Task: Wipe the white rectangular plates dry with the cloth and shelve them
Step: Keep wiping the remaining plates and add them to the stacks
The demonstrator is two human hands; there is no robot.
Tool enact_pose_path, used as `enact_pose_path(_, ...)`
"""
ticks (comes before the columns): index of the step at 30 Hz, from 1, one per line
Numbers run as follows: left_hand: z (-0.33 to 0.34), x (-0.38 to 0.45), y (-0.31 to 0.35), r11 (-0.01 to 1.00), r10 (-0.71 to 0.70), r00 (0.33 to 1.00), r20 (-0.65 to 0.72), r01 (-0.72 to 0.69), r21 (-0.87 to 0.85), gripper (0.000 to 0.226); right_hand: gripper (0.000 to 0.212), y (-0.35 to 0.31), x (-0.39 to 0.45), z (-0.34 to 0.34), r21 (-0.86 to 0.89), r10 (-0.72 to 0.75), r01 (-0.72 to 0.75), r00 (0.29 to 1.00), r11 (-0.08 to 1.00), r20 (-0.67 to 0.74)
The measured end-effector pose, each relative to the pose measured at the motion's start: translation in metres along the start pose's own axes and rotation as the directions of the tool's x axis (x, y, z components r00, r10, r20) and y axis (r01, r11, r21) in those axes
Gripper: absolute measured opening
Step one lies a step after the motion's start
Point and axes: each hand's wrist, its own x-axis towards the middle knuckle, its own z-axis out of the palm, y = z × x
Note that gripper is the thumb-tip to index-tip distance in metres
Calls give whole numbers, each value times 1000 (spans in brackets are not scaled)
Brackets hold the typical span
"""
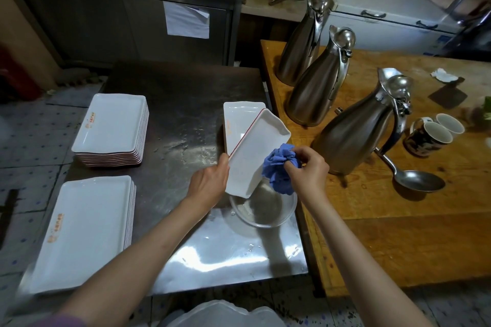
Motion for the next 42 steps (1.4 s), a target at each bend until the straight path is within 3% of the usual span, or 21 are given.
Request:
enact_pose_path(3,3,0,3,987,-152,982,109,157,-39,24,19,1,-1,-1,9,-3,3,1000,1000,-12)
enact_pose_path(5,4,-1,5,948,-217,962,165,248,-200,26,18,2,-1,-1,14,-3,3,1000,1000,-19)
enact_pose_path(9,8,-6,6,730,-283,913,294,404,-551,29,17,-1,2,0,35,3,-2,1000,999,-27)
enact_pose_path(15,6,-15,13,578,-312,862,399,506,-641,33,17,-8,3,4,-25,-99,99,995,995,10)
enact_pose_path(17,6,-16,16,540,-337,848,410,531,-653,34,17,-6,-1,10,-100,-169,180,979,979,112)
enact_pose_path(20,7,-15,16,515,-385,848,365,526,-677,32,17,-1,-12,16,-177,-183,253,924,951,336)
enact_pose_path(22,7,-15,14,512,-397,856,332,506,-694,30,13,3,-19,18,-127,-208,276,897,953,390)
enact_pose_path(24,8,-17,9,517,-396,859,324,501,-694,32,10,2,-23,17,-73,-189,228,916,971,354)
enact_pose_path(26,8,-20,8,515,-392,860,327,499,-697,33,12,1,-23,17,-75,-133,154,963,985,233)
enact_pose_path(28,8,-22,9,518,-401,860,316,497,-696,33,27,-1,-22,19,-112,-99,115,985,987,144)
enact_pose_path(31,7,-26,12,508,-416,859,299,492,-707,31,55,-4,-27,22,-276,28,41,970,960,242)
enact_pose_path(33,6,-26,13,518,-424,860,283,487,-704,31,59,-3,-35,27,-377,46,64,960,924,275)
enact_pose_path(36,5,-26,13,526,-419,865,277,480,-702,29,46,-2,-40,32,-328,80,19,956,945,284)
enact_pose_path(39,8,-30,11,535,-406,862,305,494,-685,26,15,-2,-35,32,-302,96,4,944,953,315)
enact_pose_path(42,11,-30,9,528,-415,848,329,519,-673,29,11,-4,-25,24,-183,53,-3,961,983,271)
